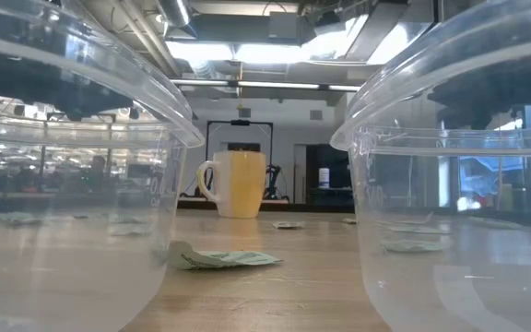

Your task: Pick and place items into bin

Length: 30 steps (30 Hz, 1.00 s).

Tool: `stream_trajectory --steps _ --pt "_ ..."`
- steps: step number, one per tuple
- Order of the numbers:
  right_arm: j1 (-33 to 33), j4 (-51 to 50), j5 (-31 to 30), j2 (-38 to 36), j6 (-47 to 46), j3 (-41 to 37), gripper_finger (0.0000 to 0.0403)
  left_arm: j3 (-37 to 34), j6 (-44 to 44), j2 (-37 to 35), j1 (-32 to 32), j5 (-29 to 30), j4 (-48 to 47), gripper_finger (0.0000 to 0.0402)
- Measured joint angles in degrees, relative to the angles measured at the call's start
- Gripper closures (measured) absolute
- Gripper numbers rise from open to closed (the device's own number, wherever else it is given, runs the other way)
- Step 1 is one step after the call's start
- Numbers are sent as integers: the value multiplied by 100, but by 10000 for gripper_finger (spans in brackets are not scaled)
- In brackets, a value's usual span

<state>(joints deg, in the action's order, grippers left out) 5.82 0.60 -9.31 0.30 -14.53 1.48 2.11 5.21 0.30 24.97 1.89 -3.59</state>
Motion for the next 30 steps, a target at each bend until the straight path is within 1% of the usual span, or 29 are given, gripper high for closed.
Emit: stream_trajectory --steps 8,12,25,30 --pt "0 49 -11 -7 -9 0 290 2 0 2 -2 -2 -1 335" --pt "0 43 -14 -7 -174 0 290 1 0 0 -2 -1 0 336" --pt "0 33 -25 -7 718 0 290 2 0 0 -2 -2 -1 334" --pt "0 33 -25 -7 771 0 290 0 0 2 -2 -1 -1 335"
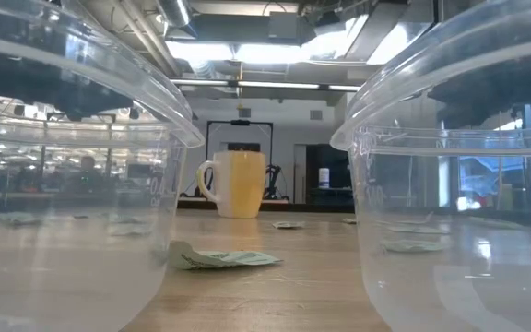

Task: Pick and place items into bin
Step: Put the green stevia packet into the left transparent bin

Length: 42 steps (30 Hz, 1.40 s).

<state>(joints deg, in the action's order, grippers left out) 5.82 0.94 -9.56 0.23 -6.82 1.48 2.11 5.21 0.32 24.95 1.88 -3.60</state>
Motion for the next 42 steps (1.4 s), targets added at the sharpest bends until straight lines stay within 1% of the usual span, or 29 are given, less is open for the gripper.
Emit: stream_trajectory --steps 22,25,28,34,38,42 --pt "0 -62 0 2 241 0 290 0 17 -2 1 -7 45 335" --pt "0 -62 -7 2 303 0 290 0 8 -2 2 -168 63 331" --pt "0 -60 -224 2 296 0 290 0 3 -2 0 -436 65 322" --pt "0 -40 -295 2 292 0 290 0 3 -2 -41 -1131 356 287" --pt "0 -39 -304 2 299 0 290 0 151 0 -156 -1190 466 265" --pt "2 -40 -304 2 286 0 290 0 98 217 -398 -1271 731 257"
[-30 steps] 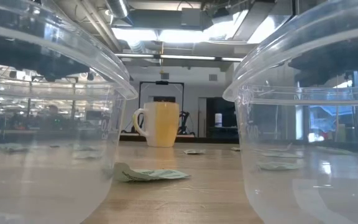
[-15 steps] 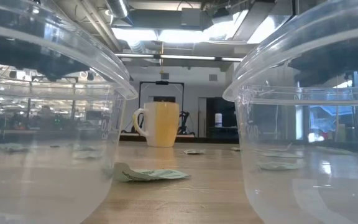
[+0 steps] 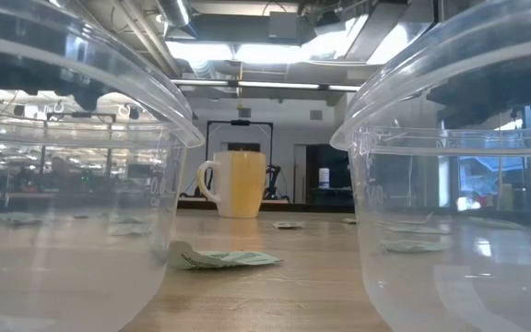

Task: Pick and place items into bin
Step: Put the green stevia packet into the left transparent bin

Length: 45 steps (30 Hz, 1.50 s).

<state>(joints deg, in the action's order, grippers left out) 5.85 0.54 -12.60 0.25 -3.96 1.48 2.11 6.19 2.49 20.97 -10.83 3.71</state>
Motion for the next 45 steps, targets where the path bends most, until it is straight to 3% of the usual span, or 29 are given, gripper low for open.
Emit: stream_trajectory --steps 9,23,35,45 --pt "0 25 -361 0 -1 -1 290 187 -1051 1714 -1043 603 980 256" --pt "0 39 -358 0 -25 0 290 2681 -2819 5638 -2963 961 506 256" --pt "-1 42 -410 0 -107 0 290 3361 -2480 7731 -3863 975 1009 258" --pt "-1 46 -425 0 -147 -1 290 3908 -1988 8676 -4147 495 1210 258"
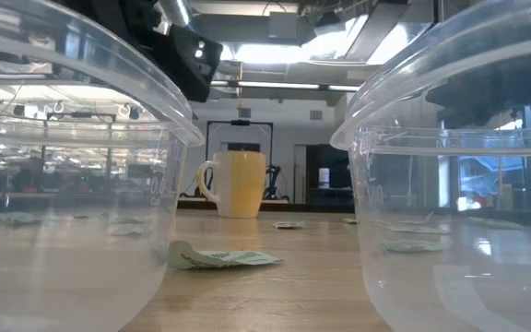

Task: Pick and place items into bin
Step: Put the green stevia packet into the left transparent bin

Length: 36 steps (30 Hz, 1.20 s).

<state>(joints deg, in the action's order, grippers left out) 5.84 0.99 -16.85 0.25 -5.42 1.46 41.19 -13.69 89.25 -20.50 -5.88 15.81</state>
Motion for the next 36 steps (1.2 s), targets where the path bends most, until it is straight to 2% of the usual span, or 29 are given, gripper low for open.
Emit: stream_trajectory --steps 6,11,16,20,29,36 --pt "-1 0 -4 0 141 1 290 445 148 685 -96 -482 -11 258" --pt "-1 -1 -4 0 97 1 290 969 106 1081 -96 -919 -718 258" --pt "0 0 -6 0 -33 1 290 1190 -514 1196 -136 -797 -1185 258" --pt "0 -4 -5 0 -33 1 290 1248 -1061 1202 -161 -407 -1673 258" --pt "-1 -4 -5 0 -34 1 290 1255 -1569 1207 -240 -412 -1477 258" --pt "-1 -4 -4 0 -38 1 290 1262 -1579 1401 -214 -445 -1206 259"
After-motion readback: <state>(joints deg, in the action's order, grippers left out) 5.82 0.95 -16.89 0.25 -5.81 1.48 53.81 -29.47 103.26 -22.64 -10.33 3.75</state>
